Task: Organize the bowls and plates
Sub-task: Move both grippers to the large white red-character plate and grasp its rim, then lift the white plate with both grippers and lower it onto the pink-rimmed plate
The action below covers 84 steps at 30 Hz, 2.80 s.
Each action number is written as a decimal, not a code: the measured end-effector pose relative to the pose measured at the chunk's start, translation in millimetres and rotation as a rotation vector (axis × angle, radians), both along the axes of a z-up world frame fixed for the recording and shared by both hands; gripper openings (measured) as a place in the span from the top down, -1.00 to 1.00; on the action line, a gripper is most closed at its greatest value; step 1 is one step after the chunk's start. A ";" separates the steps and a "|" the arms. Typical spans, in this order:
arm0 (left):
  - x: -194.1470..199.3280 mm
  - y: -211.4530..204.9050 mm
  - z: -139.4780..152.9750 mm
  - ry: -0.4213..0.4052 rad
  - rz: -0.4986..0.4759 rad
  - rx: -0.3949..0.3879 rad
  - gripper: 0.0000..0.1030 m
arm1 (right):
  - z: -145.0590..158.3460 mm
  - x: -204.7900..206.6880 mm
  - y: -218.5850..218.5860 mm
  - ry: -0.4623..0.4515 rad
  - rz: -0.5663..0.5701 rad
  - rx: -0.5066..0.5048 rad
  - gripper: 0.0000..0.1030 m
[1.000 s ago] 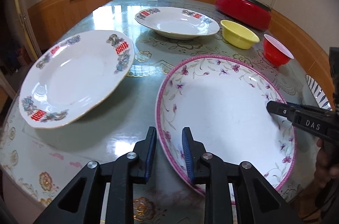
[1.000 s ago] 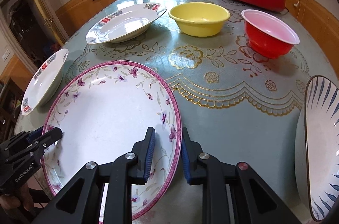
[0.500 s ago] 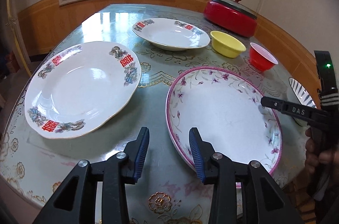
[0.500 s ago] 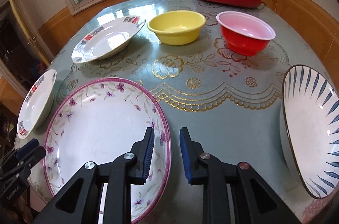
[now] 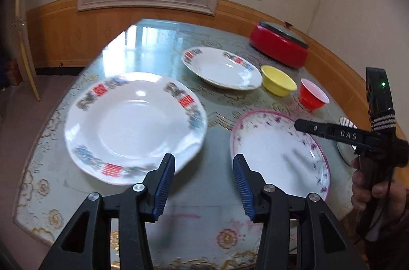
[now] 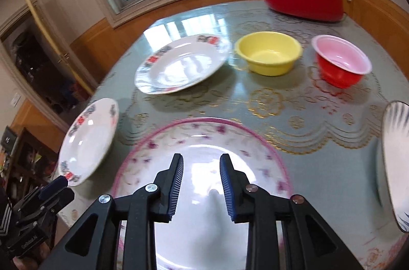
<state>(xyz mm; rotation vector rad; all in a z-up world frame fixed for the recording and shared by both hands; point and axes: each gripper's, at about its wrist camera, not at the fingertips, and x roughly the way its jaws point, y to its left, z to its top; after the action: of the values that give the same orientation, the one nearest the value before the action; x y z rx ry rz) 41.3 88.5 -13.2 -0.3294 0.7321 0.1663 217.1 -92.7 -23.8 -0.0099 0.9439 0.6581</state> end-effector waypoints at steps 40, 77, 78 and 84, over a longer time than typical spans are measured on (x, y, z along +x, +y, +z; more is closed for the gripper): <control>26.2 209.4 -67.4 0.072 0.029 -0.314 0.45 | -57.3 20.8 186.9 0.160 0.222 -0.083 0.41; 24.6 185.8 -64.2 0.049 0.062 -0.229 0.27 | -54.9 7.8 190.4 0.036 0.322 -0.143 0.43; 26.7 186.1 -62.5 0.050 0.059 -0.218 0.23 | -55.7 8.7 191.9 0.040 0.325 -0.138 0.42; 36.4 188.1 -62.0 0.077 0.059 -0.150 0.49 | -59.5 15.5 198.6 0.054 0.306 -0.132 0.32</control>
<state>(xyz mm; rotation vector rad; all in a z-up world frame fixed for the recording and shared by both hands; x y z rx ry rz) 77.7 276.6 -75.2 -0.4899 0.8131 0.1807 232.5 105.9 -83.3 -0.2590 1.0472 0.8803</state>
